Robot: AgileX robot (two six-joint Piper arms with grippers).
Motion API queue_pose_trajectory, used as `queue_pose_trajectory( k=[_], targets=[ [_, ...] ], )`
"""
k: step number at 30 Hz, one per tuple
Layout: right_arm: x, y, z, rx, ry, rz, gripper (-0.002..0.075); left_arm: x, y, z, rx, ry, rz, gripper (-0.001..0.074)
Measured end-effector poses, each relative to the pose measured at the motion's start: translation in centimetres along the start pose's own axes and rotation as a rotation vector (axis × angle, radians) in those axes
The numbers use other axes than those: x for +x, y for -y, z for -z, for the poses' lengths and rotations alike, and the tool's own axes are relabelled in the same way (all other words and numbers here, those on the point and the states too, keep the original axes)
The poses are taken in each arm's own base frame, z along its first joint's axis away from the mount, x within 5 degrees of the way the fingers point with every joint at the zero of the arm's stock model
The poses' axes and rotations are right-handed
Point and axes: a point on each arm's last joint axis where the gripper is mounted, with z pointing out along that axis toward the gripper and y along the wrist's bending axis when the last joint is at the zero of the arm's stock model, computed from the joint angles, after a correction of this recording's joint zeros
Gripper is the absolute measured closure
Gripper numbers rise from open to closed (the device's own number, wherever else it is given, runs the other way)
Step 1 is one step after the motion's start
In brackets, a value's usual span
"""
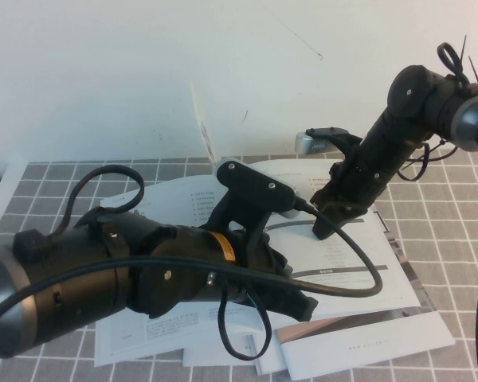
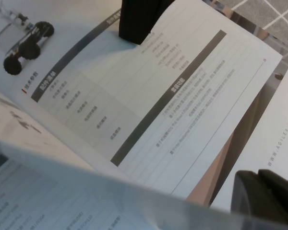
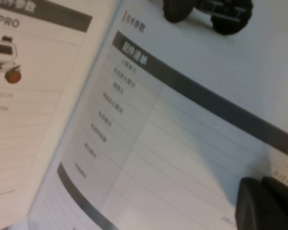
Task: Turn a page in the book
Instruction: Open the closed book
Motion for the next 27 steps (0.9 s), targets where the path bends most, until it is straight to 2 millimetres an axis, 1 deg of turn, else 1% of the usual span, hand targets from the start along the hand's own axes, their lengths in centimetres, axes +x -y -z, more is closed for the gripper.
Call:
queue_pose_trajectory(
  k=[7, 11, 18, 27],
  targets=[
    [0.0, 0.2, -0.2, 0.011, -0.004, 0.002, 0.0727, 0.0, 0.0, 0.0, -0.004, -0.005, 0.055, 0.0739],
    [0.1, 0.4, -0.2, 0.025, -0.009, 0.006, 0.0727, 0.6, -0.2, 0.0, -0.025, -0.062, 0.09, 0.0739],
    [0.2, 0.5, -0.2, 0.04, -0.017, 0.013, 0.0727, 1.5, -1.0, 0.2, -0.117, -0.155, 0.129, 0.0739],
    [0.4, 0.9, -0.2, 0.084, -0.042, 0.028, 0.0727, 2.6, -2.0, 0.6, -0.262, -0.26, 0.244, 0.0739]
  ],
)
